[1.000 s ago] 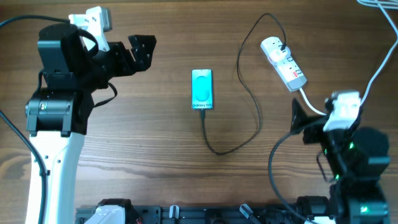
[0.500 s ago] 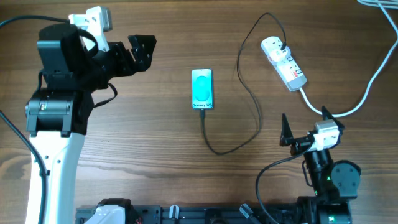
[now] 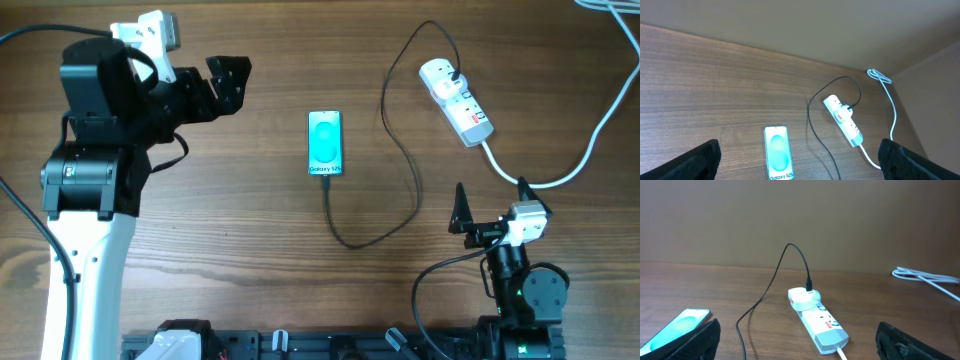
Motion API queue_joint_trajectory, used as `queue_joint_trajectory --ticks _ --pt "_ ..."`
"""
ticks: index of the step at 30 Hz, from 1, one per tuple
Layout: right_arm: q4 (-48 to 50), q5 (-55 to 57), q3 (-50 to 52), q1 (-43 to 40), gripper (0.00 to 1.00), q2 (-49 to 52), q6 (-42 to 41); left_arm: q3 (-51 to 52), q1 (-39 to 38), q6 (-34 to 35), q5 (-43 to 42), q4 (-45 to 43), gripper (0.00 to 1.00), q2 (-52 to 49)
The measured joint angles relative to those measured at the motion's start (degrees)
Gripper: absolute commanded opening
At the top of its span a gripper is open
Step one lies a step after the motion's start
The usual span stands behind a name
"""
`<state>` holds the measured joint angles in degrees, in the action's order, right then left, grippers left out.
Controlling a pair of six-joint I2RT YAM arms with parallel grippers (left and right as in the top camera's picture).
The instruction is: Plug charger to phone and switch on socket
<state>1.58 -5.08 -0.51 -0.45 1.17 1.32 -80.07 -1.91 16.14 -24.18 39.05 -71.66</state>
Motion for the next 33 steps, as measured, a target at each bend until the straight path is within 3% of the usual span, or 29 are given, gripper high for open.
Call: queue_joint_trajectory --ticks 33 --pt "-1.6 1.5 0.1 0.0 1.0 -0.1 -0.7 0.0 0.0 0.0 0.0 0.0 1.0 0.0"
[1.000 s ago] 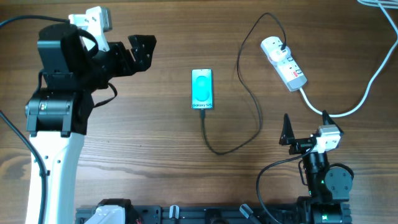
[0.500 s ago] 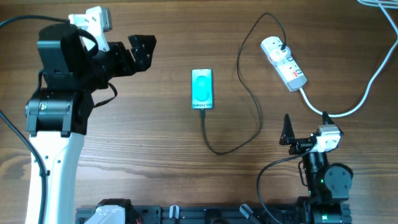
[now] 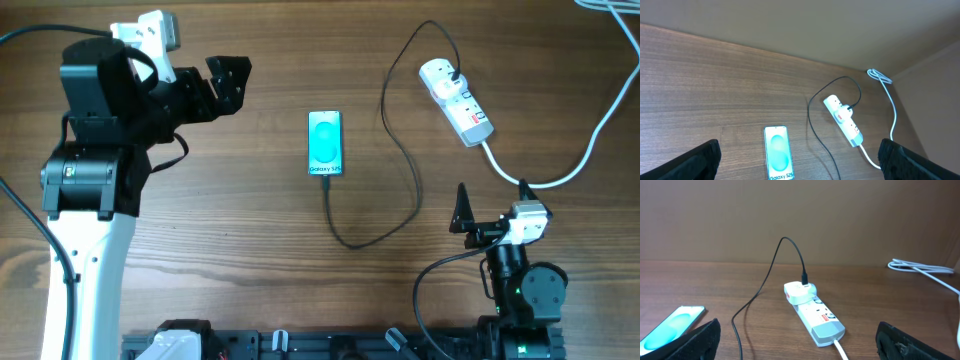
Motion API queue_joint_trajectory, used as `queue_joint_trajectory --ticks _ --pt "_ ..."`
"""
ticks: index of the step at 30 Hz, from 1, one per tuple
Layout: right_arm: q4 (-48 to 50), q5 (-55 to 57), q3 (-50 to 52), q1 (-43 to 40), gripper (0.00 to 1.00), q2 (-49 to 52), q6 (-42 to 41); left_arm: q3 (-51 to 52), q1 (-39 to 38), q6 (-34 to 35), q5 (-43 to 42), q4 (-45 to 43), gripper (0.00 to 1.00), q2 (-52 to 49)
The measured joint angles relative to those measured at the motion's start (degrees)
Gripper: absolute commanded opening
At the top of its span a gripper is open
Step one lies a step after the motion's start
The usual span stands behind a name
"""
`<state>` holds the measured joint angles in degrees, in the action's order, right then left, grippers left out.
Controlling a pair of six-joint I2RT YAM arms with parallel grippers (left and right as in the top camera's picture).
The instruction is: Plug charger to phone and switch on socket
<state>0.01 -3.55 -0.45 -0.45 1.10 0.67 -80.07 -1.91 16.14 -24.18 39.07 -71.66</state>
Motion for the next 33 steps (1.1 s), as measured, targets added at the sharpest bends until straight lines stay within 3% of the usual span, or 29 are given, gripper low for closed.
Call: queue_joint_trajectory --ticks 23,33 --pt "0.0 0.0 0.0 0.0 1.0 0.0 0.0 0.0 0.0 0.0 0.0 0.3 1.0 0.0" --pt "0.0 0.0 0.0 0.0 1.0 0.0 0.0 0.0 0.0 0.0 1.7 11.1 1.0 0.0"
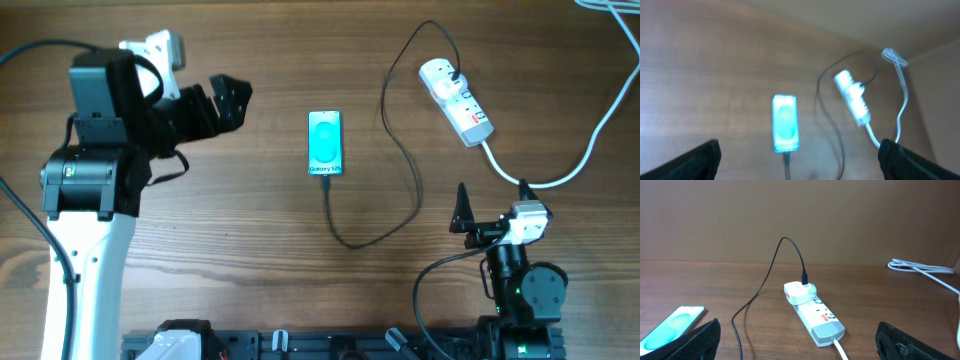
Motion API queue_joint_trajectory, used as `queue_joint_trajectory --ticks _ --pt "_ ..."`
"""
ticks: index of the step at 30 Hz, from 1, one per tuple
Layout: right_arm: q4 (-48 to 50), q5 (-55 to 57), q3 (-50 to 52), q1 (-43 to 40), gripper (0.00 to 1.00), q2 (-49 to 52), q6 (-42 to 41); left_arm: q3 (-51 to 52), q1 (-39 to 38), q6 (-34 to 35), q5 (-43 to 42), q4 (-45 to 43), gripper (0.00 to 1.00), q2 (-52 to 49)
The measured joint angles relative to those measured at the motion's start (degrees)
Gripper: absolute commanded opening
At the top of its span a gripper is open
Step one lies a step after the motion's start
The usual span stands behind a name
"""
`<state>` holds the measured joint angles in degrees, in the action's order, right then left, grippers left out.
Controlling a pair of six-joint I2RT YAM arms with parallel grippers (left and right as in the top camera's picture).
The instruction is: Plug charger to phone and switch on socket
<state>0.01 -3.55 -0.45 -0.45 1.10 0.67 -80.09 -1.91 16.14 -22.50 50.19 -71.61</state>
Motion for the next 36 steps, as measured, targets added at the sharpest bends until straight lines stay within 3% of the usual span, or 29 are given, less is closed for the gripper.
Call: queue_joint_trajectory --ticks 3,9,25,36 --pt "0.0 0.0 0.0 0.0 1.0 -0.1 0.0 0.2 0.0 0.0 2.4 5.9 1.0 0.1" --pt "0.0 0.0 0.0 0.0 1.0 -0.1 0.0 4.2 0.0 0.0 6.9 5.7 1.0 3.1" --pt "0.0 0.0 0.0 0.0 1.0 -0.1 0.0 38.1 0.0 -0.3 10.8 -18.4 1.0 30.6" --pt "0.0 0.0 0.0 0.0 0.99 -0.1 0.0 52.3 0.0 -5.4 13.0 -25.0 1.0 50.7"
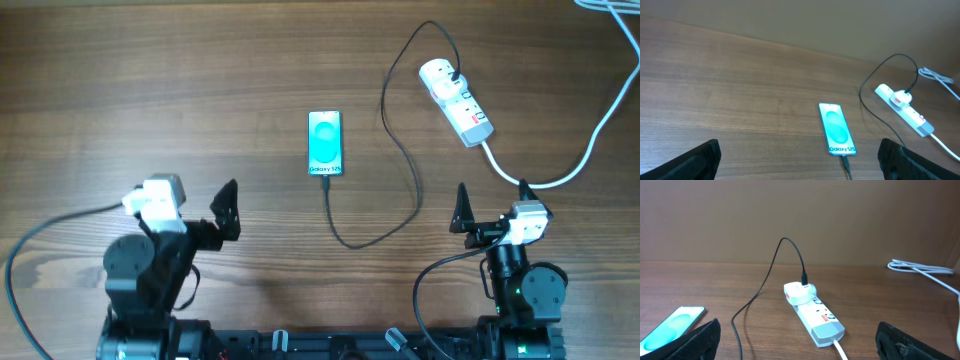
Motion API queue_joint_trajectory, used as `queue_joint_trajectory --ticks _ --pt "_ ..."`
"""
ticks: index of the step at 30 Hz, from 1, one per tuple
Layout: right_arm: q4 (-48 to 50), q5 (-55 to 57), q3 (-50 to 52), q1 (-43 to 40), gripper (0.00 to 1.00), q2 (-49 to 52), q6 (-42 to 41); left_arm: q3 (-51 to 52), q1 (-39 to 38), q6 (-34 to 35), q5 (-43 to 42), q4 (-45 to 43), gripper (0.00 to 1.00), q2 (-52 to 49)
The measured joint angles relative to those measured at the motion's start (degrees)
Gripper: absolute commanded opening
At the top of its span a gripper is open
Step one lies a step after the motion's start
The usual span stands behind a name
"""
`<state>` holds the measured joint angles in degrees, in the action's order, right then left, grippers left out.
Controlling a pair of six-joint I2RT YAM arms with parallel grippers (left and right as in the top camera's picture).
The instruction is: Plug charger to phone and switch on socket
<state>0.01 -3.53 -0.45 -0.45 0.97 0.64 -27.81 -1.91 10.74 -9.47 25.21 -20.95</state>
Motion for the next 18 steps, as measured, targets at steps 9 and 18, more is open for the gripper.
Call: queue_joint_trajectory --ticks 9,18 --pt "0.0 0.0 0.0 0.0 1.0 0.0 0.0 11.7 0.0 -0.5 1.2 -10.9 1.0 12.5" --pt "0.0 0.2 0.0 0.0 1.0 0.0 0.0 21.8 0.0 -1.7 1.3 -23.4 1.0 19.3"
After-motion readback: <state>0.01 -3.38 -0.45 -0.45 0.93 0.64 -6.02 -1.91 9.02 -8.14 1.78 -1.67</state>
